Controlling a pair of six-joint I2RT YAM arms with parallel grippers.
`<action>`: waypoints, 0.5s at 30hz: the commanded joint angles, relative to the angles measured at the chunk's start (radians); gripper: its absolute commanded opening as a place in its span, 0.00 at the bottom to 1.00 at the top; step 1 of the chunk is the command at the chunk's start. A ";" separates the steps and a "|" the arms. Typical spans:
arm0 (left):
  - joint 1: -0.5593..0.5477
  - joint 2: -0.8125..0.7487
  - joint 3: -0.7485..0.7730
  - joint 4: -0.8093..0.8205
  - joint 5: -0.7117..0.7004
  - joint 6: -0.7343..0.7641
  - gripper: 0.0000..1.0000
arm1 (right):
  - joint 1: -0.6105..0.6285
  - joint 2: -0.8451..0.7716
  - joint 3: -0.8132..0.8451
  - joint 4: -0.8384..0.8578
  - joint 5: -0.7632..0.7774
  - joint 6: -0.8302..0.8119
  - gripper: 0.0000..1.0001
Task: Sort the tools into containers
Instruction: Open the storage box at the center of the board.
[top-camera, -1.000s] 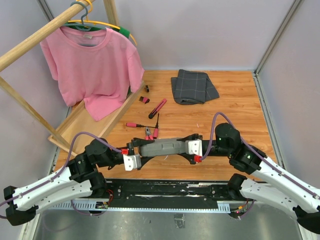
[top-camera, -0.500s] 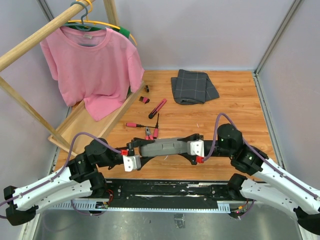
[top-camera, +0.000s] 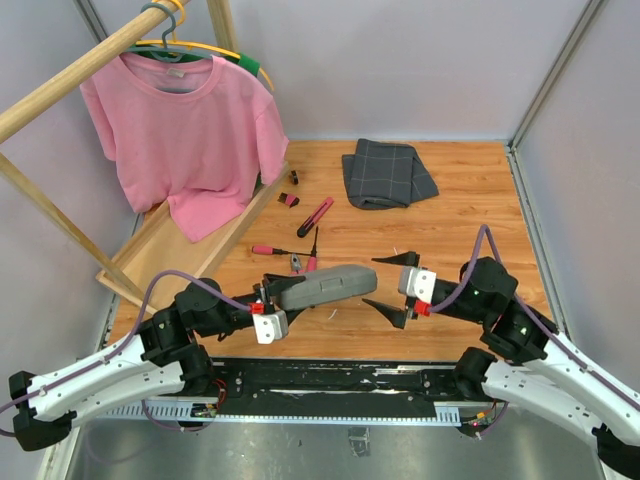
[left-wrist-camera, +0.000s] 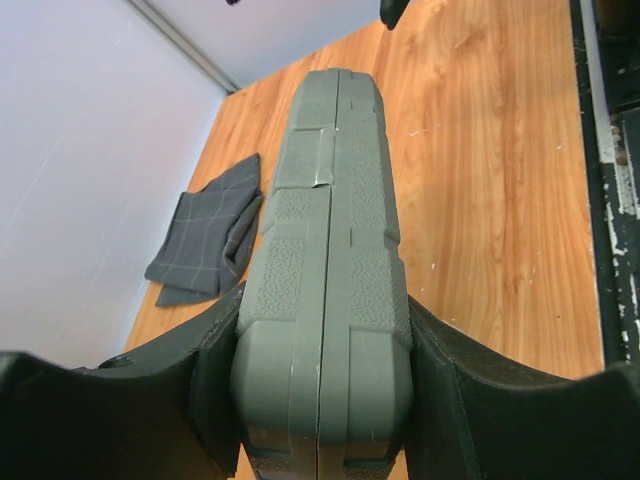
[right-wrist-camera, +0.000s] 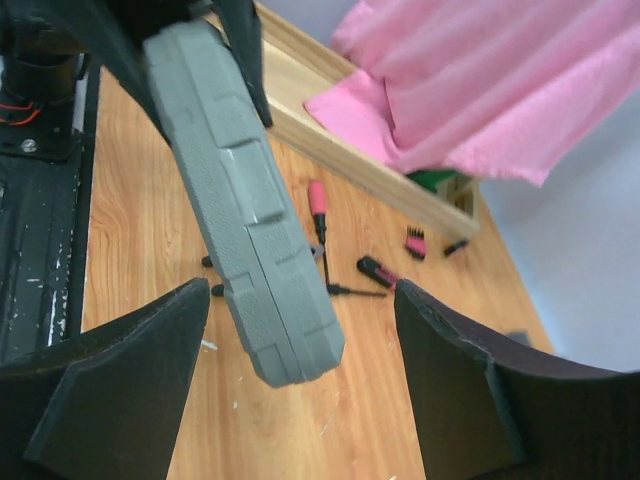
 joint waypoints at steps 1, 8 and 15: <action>-0.005 -0.012 0.009 0.073 -0.061 0.065 0.00 | 0.010 0.031 0.014 -0.048 0.202 0.296 0.75; -0.004 -0.001 0.004 0.086 -0.111 0.140 0.00 | 0.010 0.062 0.025 -0.204 0.339 0.335 0.75; -0.005 -0.046 -0.059 0.145 -0.072 0.361 0.00 | 0.010 0.011 -0.007 -0.208 0.339 0.732 0.84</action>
